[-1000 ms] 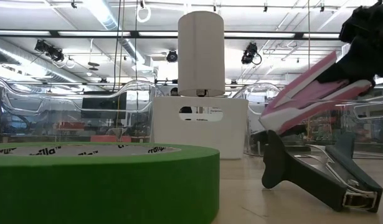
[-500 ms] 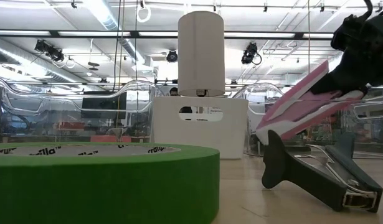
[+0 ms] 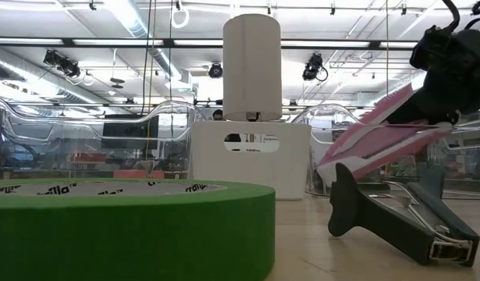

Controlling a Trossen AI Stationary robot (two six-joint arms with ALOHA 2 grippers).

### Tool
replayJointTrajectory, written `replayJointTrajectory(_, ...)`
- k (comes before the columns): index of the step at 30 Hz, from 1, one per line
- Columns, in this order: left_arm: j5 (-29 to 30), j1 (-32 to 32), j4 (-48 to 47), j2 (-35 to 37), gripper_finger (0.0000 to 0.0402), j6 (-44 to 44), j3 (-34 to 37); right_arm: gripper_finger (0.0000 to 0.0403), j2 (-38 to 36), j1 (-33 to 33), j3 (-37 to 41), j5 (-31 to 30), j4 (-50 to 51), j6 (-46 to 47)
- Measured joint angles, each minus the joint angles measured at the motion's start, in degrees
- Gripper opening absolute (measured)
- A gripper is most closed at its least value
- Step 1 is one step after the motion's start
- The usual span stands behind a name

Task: Pick and place Stapler, Stapler remover, tape
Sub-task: Put the pink stapler into the right transparent bin, then put the green tape into the white bin

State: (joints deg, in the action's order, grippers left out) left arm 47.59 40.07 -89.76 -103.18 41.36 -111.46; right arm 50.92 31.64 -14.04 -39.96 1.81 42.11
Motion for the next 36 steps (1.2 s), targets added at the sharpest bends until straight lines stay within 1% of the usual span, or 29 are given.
replayJointTrajectory(3, 0.0, 0.0, 0.0, 0.0, 0.0197, 0.0, 0.0, 0.0178, 0.02, 0.0, 0.0, 0.54, 0.03, -0.56)
replayJointTrajectory(6, 0.0, 0.0, -0.01, 0.0, 0.0197, 0.0, 0.0, 0.0197, 0.02, 0.0, 0.0, 0.55, -0.07, -0.57)
replayJointTrajectory(10, 0.0, 0.0, 0.0, 0.0, 0.0197, 0.0, 0.0, 0.0201, 0.02, 0.0, 0.0, 0.44, -0.1, -0.61)
replayJointTrajectory(14, 0.0, 0.0, 0.0, 0.0, 0.0197, 0.01, 0.0, 0.0194, -0.01, 0.0, 0.0, 0.14, -0.44, -0.99)
replayJointTrajectory(18, 0.0, 0.0, 0.0, 0.0, 0.0197, 0.02, 0.0, 0.0184, -0.46, -0.11, 0.0, 0.29, -4.56, -4.47)
replayJointTrajectory(20, 0.0, 0.0, 0.0, 0.0, 0.0197, 0.02, 0.0, 0.0179, -0.9, -0.11, 0.0, 2.04, -6.75, -6.6)
replayJointTrajectory(23, -0.01, 0.0, 0.02, 0.0, 0.0197, 0.02, 0.0, 0.0172, -1.48, -0.11, -0.13, 6.61, -8.96, -7.2)
replayJointTrajectory(28, 0.0, 0.0, 0.02, 0.0, 0.0197, 0.02, 0.0, 0.0162, -1.53, 0.23, -2.35, 16.68, -13.12, -8.86)
replayJointTrajectory(31, 0.0, -0.02, 0.02, 0.0, 0.0197, 0.02, 0.0, 0.0158, -0.75, 1.56, -5.25, 23.54, -13.28, -8.91)
replayJointTrajectory(33, 0.24, -0.02, 0.02, 0.0, 0.0197, 0.02, 0.02, 0.0155, 0.45, 3.29, -8.01, 25.74, -12.53, -6.99)
replayJointTrajectory(36, 0.5, -0.02, 0.21, 0.0, 0.0197, 0.04, 0.01, 0.0149, 5.1, 7.03, -13.67, 26.45, -7.8, -4.3)
